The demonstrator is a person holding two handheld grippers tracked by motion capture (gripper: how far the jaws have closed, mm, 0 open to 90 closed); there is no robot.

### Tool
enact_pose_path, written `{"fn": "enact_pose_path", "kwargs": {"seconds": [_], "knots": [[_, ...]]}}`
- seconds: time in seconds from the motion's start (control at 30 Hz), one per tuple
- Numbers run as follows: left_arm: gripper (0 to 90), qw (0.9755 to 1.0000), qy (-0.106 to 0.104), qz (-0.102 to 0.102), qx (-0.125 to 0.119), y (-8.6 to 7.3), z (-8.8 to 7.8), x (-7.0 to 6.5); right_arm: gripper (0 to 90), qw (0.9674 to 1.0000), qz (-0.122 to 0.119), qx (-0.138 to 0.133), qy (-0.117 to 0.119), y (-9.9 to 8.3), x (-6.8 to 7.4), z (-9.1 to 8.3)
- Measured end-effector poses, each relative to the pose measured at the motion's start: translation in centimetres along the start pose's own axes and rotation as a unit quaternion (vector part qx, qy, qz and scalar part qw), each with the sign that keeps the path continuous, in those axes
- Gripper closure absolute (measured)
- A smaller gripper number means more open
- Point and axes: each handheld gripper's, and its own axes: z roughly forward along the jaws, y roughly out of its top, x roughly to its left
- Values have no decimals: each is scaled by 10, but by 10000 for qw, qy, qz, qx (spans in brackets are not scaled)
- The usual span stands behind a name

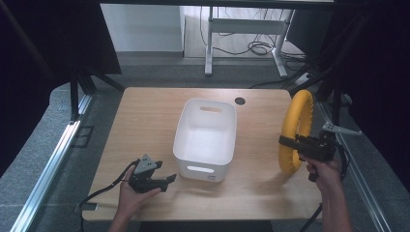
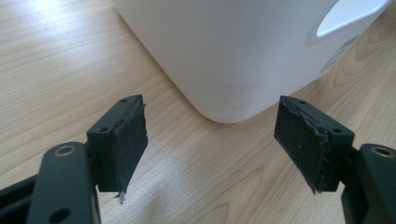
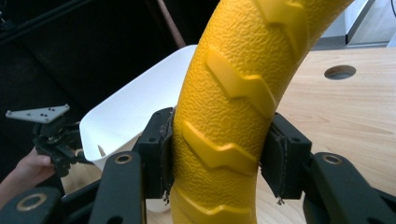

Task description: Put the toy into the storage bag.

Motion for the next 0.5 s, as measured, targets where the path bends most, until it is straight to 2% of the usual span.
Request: {"fn": "enact_pose_path", "kwargs": {"seconds": [0.33,0.5], "knots": [[255,10000,-2,3,-3,0,0,0,496,9991,-168,-383,42,4,10,5],[255,10000,-4,6,1,0,1,0,495,9985,-158,-519,58,6,14,8]]}}
